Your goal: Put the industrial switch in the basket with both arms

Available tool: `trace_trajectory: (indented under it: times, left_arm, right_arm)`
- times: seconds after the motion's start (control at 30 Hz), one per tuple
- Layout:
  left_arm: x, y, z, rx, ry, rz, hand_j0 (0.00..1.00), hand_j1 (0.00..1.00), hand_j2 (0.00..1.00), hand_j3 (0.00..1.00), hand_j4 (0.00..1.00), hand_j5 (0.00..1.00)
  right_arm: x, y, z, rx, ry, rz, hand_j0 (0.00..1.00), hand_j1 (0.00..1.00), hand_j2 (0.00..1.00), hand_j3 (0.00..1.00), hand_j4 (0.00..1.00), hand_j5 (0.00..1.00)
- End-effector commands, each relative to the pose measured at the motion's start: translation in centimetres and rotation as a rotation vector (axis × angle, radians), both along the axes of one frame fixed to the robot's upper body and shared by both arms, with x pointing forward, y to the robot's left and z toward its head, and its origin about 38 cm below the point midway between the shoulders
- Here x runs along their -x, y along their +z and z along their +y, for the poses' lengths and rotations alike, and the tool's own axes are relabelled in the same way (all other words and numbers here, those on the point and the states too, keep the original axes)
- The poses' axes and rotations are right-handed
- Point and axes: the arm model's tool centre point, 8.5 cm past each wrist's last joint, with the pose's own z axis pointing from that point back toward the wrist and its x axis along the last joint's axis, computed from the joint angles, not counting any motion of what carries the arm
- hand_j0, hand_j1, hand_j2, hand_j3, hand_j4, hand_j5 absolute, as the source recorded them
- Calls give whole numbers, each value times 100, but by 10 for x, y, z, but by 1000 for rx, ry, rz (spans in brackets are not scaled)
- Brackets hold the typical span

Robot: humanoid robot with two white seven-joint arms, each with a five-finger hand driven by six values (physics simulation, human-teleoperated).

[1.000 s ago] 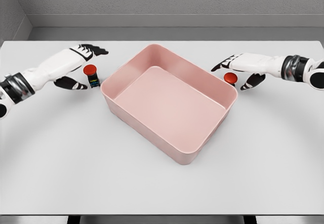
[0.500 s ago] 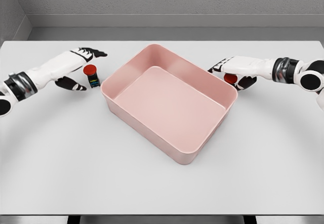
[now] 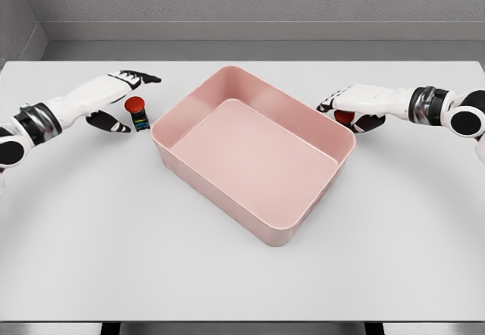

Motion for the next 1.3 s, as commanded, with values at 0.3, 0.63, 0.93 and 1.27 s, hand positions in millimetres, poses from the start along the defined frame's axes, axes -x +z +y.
trace_trajectory:
  times: [0.3, 0.63, 0.93, 1.27]
  left_arm:
    - [0, -2, -3, -5, -9, 23, 85, 85, 85, 85, 85, 85]
    - [1, -4, -2, -6, -8, 28, 75, 75, 75, 75, 75, 75]
    - [1, -5, -2, -17, -13, 43, 50, 50, 50, 50, 50, 50]
    - [1, -1, -2, -10, -17, 40, 50, 50, 50, 50, 50, 50]
  right_arm:
    - [0, 1, -3, 9, -5, -5, 56, 56, 56, 56, 56, 56]
    - [-1, 5, -11, 17, -19, -14, 52, 52, 52, 52, 52, 52]
    - [-2, 12, -21, 27, -36, -26, 50, 50, 50, 50, 50, 50]
    - [-2, 22, -26, 34, -35, -46, 49, 49, 49, 49, 49, 49]
